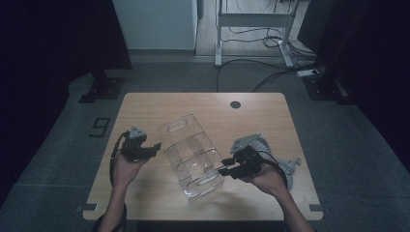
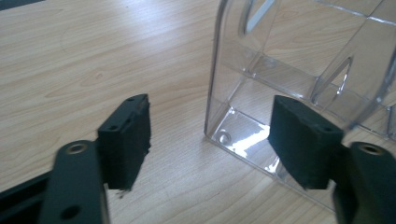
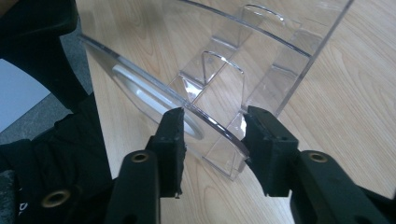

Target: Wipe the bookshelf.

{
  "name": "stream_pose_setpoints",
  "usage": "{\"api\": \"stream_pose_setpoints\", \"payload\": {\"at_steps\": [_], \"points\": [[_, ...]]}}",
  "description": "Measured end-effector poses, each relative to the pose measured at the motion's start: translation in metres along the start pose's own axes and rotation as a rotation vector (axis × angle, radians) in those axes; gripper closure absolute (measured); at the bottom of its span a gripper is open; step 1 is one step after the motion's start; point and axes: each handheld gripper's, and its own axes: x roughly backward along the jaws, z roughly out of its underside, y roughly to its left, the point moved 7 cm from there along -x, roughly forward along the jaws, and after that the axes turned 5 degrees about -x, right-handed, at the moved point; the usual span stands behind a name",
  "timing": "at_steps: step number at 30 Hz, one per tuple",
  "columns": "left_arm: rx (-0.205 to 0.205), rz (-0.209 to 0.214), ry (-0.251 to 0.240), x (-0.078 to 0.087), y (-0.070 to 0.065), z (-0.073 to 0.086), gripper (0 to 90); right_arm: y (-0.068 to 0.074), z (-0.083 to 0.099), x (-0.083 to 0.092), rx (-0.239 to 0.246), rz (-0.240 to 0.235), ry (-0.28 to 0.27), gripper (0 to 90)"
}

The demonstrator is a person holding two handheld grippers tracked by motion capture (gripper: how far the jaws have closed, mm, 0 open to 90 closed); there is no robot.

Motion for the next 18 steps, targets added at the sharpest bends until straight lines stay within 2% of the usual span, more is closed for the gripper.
{"api": "stream_pose_setpoints", "payload": {"at_steps": [5, 10, 12, 18], "points": [[0.036, -0.027, -0.001, 0.003, 0.006, 0.007, 20.3, 0.008, -0.006, -0.008, 0.033, 0.013, 0.013, 66.0], [0.062, -0.016, -0.012, 0.008, 0.011, 0.012, 18.7, 0.016, -0.013, -0.017, 0.064, 0.024, 0.019, 71.5], [0.074, 0.002, -0.015, 0.010, 0.010, 0.014, 18.9, 0.018, -0.016, -0.021, 0.069, 0.030, 0.018, 73.2], [0.077, 0.029, -0.008, 0.012, 0.009, 0.021, 19.7, 0.022, -0.023, -0.028, 0.073, 0.060, 0.028, 77.0]]}}
